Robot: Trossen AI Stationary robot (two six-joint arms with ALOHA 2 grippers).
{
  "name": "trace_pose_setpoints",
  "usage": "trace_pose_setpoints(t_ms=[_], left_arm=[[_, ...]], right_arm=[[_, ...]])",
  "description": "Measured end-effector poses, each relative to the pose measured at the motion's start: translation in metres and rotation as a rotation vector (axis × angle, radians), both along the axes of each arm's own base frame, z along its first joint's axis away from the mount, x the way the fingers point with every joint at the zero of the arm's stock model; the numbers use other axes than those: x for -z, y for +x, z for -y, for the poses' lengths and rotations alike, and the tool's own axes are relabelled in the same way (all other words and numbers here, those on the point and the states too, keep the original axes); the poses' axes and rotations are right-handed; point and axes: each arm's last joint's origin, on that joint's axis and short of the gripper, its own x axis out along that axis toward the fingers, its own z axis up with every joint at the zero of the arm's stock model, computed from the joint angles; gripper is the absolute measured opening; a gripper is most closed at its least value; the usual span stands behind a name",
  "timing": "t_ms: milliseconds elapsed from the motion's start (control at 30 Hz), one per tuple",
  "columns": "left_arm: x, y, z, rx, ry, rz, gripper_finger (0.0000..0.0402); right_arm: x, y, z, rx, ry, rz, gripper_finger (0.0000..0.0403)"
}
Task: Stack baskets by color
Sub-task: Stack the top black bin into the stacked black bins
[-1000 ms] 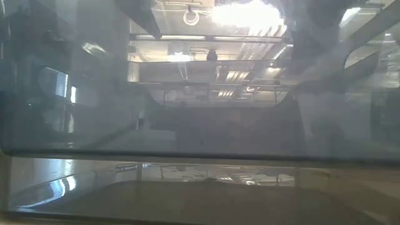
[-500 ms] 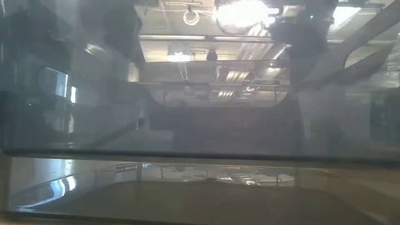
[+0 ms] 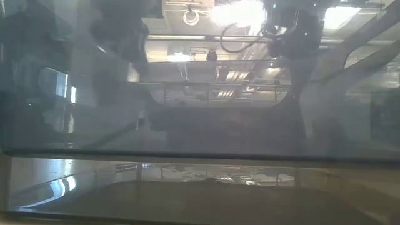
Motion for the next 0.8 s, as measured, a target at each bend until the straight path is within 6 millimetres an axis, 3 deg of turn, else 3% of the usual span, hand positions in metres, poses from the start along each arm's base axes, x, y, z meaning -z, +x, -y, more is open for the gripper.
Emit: trace_pose_setpoints(t_ms=[433, 633, 800], left_arm=[[0.002, -0.003, -0.03, -0.027, -0.101, -0.03, 0.0126], [0.002, -0.004, -0.037, -0.028, -0.128, -0.033, 0.0126], [0.002, -0.004, -0.038, -0.032, -0.129, -0.033, 0.0126]], right_arm=[[0.038, 0.011, 0.031, -0.188, 0.068, -0.225, 0.0094], [0.057, 0.018, 0.04, -0.193, 0.004, -0.352, 0.0094], [0.071, 0.022, 0.044, -0.192, 0.053, -0.391, 0.0094]])
